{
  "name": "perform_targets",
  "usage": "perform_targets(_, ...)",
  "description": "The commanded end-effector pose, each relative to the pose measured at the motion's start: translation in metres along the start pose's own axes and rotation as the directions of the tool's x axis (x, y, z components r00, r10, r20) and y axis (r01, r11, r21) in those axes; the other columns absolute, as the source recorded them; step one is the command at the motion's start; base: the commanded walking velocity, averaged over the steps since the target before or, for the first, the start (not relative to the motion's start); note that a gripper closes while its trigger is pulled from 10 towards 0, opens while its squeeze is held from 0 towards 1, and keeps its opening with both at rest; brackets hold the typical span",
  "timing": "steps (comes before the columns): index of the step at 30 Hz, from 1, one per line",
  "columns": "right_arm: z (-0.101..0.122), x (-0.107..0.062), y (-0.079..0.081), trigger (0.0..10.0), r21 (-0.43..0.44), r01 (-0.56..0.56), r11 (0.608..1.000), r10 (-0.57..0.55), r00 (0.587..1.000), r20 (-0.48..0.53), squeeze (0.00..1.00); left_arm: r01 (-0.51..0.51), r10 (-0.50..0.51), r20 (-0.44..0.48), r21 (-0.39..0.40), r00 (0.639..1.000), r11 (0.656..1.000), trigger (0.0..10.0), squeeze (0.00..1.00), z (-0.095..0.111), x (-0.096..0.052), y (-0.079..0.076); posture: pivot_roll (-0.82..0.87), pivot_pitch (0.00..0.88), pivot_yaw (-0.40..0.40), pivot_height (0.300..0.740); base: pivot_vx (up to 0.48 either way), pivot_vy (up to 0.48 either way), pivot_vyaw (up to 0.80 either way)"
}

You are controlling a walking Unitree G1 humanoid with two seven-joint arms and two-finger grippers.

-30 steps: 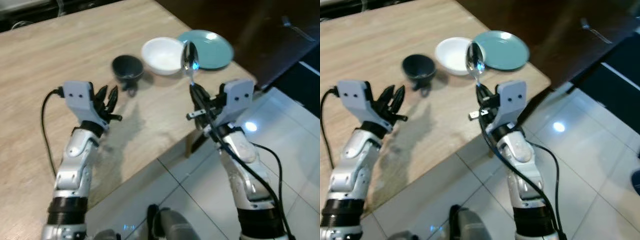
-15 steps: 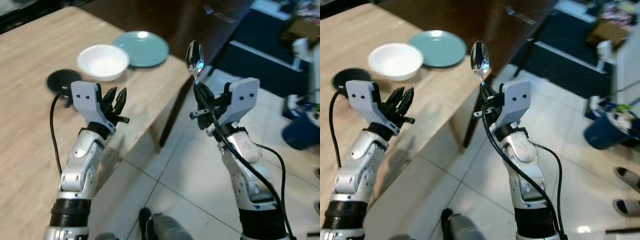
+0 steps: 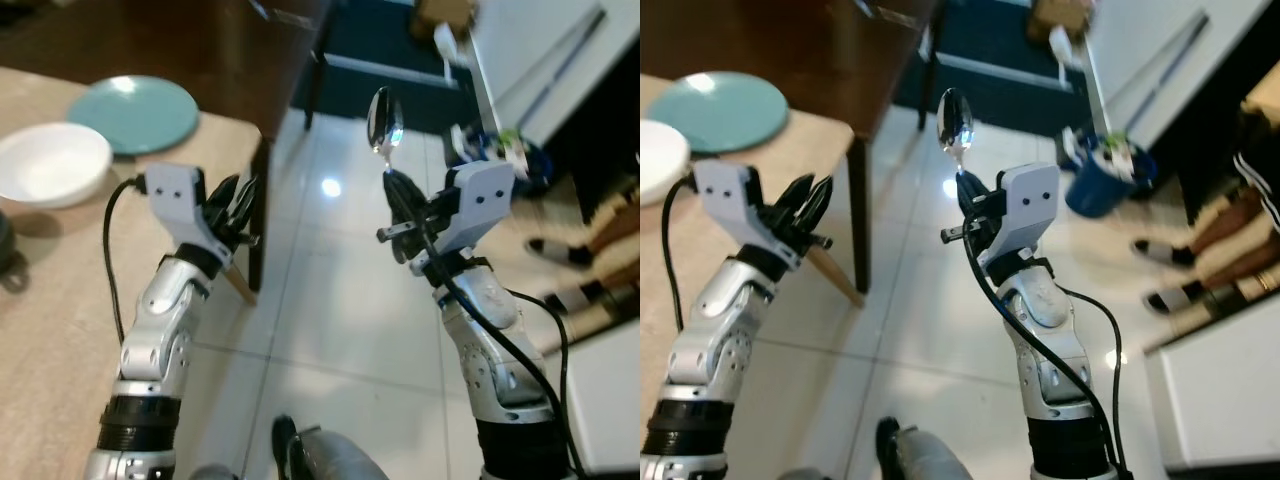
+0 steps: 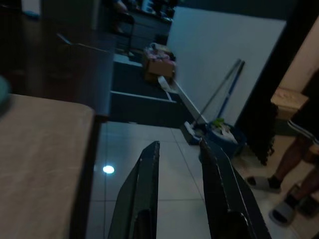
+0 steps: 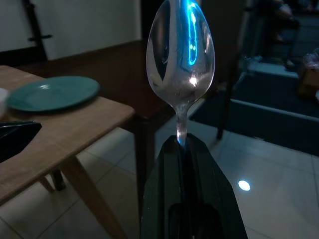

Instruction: Setting the table

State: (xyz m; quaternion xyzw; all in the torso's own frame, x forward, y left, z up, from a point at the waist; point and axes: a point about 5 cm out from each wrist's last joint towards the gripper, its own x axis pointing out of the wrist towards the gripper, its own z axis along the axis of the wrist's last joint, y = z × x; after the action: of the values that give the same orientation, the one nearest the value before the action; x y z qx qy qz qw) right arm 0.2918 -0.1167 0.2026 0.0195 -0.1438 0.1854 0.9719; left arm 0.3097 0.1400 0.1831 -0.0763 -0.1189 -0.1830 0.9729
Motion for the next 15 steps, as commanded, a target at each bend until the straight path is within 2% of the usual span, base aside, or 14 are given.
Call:
perform_targets(1,-0.0006,-0.0029,-0.0048,10.0,-0.004,0.023,1.0,-0.023,1.0,-0.004,0.0,0.011,-0.011,-0.019,-0.015,1.0,1.0,10.0,0.0,-0.0045,-0.0002,-0.0022,0.05,0.103,-0.051,0.74,0.0,0.0,-0.8)
perform_targets(11,-0.0026,-0.0037,-0.0068,10.0,0.003,0.036,0.999,-0.036,0.999,-0.013,0.0,0.02,-0.02,-0.021,-0.014,1.0,1.0,10.0,0.0,-0.0034,0.0009,-0.0037,0.05,0.11,-0.048,0.74,0.0,0.0,-0.8)
perform_targets(15,-0.0042,-0.0036,-0.0078,10.0,0.026,0.047,0.999,-0.047,0.999,-0.021,0.0,0.025,-0.025,-0.021,-0.014,0.999,1.0,10.0,0.0,-0.0025,0.0011,-0.0032,0.06,0.108,-0.043,0.74,0.0,0.0,-0.31)
